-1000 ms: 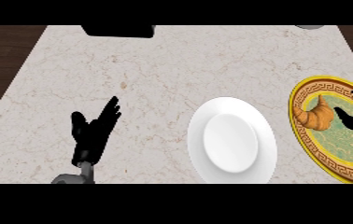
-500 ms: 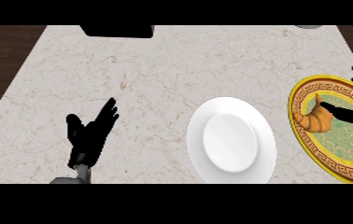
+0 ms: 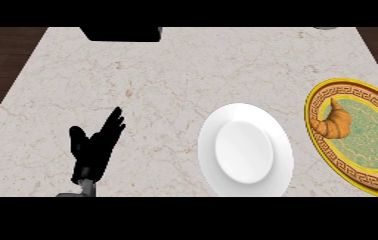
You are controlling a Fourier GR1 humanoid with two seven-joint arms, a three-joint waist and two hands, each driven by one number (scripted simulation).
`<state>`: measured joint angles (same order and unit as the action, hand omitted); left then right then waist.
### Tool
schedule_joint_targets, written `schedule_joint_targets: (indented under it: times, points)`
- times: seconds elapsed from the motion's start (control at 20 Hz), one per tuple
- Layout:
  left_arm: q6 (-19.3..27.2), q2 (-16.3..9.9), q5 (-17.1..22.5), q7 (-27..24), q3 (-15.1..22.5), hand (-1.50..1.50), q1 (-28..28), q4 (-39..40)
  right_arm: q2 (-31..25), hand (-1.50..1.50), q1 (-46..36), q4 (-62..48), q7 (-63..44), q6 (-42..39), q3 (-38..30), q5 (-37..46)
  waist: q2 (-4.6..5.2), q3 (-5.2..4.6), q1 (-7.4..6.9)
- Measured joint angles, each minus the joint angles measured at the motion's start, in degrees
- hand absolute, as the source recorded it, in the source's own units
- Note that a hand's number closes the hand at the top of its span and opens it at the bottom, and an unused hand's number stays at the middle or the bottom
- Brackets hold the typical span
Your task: Pick the croissant from the plate and place it in the plate
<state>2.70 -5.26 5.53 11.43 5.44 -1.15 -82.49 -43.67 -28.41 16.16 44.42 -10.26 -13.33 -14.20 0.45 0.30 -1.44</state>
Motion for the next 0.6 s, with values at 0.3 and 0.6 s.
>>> schedule_joint_targets:
  times: [0.3,0.6]
  points:
    - [0.02,-0.15,-0.17,-0.19,-0.54,0.0,-0.02,0.28,-5.17,-1.5,5.04,-2.51,2.28,-11.92,-0.25,0.22,-0.11,0.03,0.54]
    - [-0.06,-0.39,0.12,0.8,-0.95,0.0,-0.28,-0.52,-8.6,-1.5,11.94,-0.78,4.13,-14.91,1.24,2.13,-0.24,0.01,1.11]
